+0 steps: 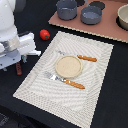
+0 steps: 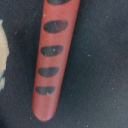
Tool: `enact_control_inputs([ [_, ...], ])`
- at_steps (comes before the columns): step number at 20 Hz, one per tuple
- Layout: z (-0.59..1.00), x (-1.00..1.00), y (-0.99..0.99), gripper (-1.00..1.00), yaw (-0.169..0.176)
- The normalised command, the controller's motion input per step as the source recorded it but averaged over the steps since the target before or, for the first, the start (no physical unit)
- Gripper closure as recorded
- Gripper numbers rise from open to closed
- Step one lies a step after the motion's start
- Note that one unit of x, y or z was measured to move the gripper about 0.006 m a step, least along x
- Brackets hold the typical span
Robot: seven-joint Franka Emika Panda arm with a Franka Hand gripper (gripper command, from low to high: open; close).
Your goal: Place the fish, sausage, and tomato into the frying pan.
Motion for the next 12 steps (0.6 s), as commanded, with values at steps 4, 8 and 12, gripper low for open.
enact_control_inputs([
  [4,-0.24,0.0,0.0,1.0,-0.031],
  [8,-0.05,0.0,0.0,1.0,-0.013],
  [12,0.0,0.0,0.0,1.0,0.0],
])
